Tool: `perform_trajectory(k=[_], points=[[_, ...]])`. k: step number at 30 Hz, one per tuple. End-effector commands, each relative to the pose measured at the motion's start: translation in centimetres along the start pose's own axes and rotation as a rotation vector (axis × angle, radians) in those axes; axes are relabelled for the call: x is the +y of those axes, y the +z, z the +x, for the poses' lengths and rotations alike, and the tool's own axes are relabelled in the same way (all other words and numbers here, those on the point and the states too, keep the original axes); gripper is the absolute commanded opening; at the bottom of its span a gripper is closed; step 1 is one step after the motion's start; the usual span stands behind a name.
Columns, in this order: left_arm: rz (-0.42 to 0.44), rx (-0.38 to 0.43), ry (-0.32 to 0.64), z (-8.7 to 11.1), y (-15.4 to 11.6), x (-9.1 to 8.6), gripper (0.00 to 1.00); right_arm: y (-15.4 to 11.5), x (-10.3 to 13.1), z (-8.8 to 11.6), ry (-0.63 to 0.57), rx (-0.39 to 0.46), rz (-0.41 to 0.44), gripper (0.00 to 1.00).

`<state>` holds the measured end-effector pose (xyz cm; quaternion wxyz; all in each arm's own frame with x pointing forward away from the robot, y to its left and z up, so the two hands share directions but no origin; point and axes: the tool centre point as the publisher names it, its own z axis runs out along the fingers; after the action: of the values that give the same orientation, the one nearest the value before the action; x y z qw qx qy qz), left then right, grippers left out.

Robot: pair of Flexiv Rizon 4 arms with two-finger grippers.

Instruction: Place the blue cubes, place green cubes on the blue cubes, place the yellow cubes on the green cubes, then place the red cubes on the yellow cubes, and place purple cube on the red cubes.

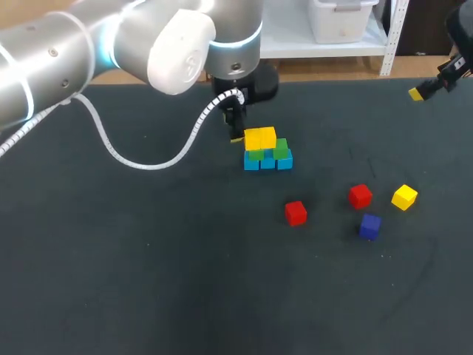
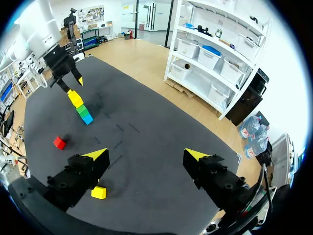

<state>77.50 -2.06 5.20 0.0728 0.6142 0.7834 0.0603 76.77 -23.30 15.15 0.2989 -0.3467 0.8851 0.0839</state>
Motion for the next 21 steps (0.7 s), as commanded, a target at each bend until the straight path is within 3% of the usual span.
perform_trajectory(k=[1, 15, 21], points=[[-0.01, 0.002, -0.021, 0.8, -0.6, 0.2, 1.0, 0.1, -0.1, -0.1, 0.0, 0.0, -0.004, 1.0], [-0.03, -0.094, -0.146, 3.6, -5.0, 1.1, 1.0, 0.1, -0.1, -0.1, 0.0, 0.0, -0.004, 1.0], [-0.066, -0.207, -0.256, 5.0, -7.9, 1.8, 1.0, 0.1, -0.1, -0.1, 0.0, 0.0, -0.004, 1.0]])
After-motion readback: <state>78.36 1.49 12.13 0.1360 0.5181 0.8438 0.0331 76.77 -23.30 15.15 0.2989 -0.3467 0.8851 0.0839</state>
